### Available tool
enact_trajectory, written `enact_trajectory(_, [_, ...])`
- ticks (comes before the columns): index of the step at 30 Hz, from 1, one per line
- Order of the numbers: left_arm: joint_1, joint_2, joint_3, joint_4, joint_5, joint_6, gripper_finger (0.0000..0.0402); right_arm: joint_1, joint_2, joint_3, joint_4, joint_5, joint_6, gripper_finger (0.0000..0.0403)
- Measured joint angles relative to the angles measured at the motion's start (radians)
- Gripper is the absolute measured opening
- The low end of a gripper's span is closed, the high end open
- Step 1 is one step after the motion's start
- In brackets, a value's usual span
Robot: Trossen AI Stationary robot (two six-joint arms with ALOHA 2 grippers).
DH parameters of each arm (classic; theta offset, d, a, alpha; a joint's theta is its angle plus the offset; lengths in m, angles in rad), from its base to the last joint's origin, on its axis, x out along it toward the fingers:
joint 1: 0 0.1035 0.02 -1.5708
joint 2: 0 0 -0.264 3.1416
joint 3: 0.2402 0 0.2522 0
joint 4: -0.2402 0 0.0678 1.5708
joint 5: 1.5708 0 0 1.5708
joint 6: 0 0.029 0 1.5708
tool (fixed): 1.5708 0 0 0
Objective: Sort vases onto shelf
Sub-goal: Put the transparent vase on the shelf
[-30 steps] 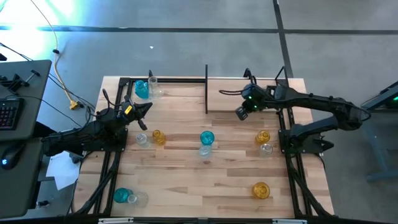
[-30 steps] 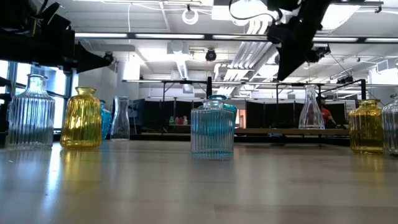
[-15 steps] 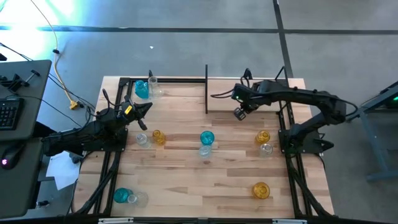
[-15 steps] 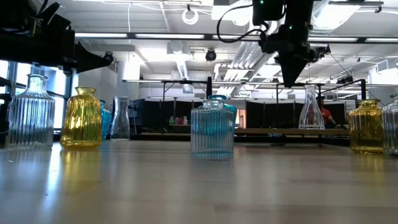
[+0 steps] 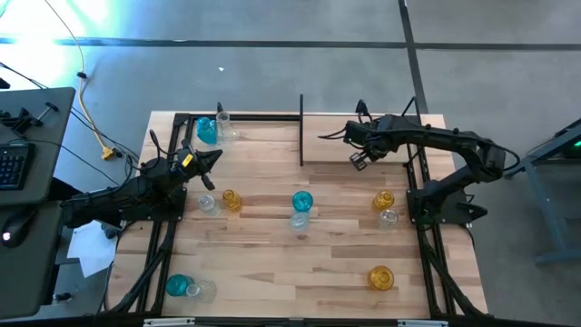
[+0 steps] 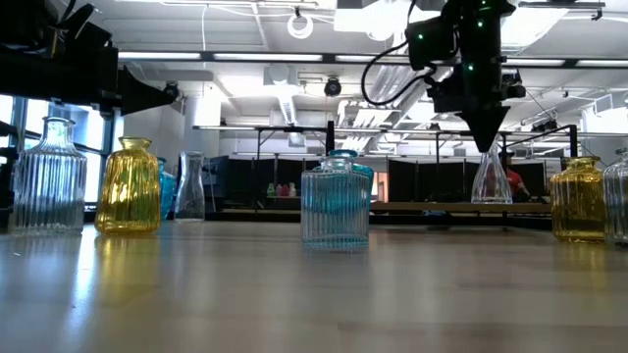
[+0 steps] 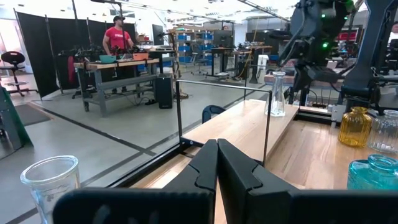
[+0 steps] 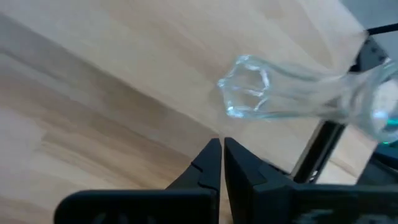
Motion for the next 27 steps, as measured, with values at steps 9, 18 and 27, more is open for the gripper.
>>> enact_trajectory(9, [0.000, 0.000, 0.000, 0.000, 0.000, 0.000, 0.0001, -0.070, 0.000, 0.000, 0.001, 0.058, -0.047, 0.0000])
enact_trajectory(18, [0.000, 0.000, 0.000, 0.000, 0.000, 0.000, 0.0001, -0.136, 0.000, 0.000, 0.023, 0.089, -0.102, 0.0000])
enact_trajectory(27, [0.000, 0.000, 0.000, 0.000, 0.000, 0.000, 0.0001, -0.189, 0.000, 0.000, 0.057, 0.119, -0.143, 0.0000])
